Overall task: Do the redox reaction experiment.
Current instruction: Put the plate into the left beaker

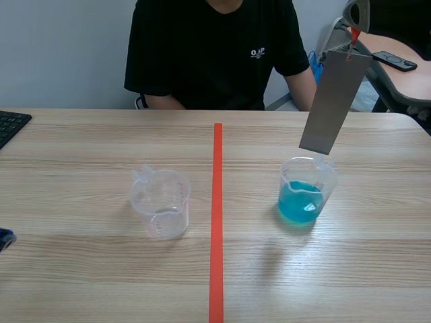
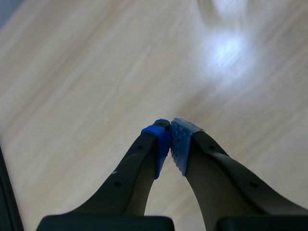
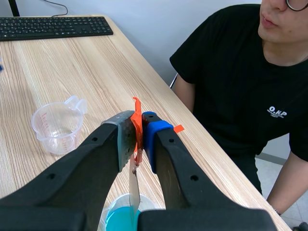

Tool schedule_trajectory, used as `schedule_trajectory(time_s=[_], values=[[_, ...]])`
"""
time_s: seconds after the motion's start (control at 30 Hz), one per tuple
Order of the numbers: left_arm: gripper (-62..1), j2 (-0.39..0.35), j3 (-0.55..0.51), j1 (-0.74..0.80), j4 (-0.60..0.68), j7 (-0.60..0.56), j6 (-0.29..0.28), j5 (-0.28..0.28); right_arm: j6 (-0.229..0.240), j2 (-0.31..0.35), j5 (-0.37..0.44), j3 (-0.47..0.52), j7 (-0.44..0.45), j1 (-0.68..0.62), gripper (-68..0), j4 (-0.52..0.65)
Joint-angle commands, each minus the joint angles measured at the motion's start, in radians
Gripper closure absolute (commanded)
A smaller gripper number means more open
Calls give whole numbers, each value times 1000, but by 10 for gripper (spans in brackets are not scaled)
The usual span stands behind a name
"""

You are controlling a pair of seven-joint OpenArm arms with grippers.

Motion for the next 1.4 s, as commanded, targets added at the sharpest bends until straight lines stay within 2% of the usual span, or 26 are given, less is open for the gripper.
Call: schedule_trajectory(time_s=[0.0,0.07,0.37,0.8,1.13,1.37], values=[[-40,0,-16,25,8,-27,13,-9,6,11,10,17,8,15,-15,7],[-41,0,-38,75,8,-40,29,-10,6,11,10,17,8,15,-15,7],[-40,8,-90,228,7,-134,35,-10,6,11,10,17,8,15,-15,7],[-41,25,-93,237,7,-132,37,-13,6,4,11,17,21,21,-15,7],[-40,24,-93,237,7,-125,37,-13,6,-86,6,-25,-29,106,-16,8],[-40,24,-93,237,7,-126,37,-13,6,-198,-15,-113,-100,198,-16,7]])
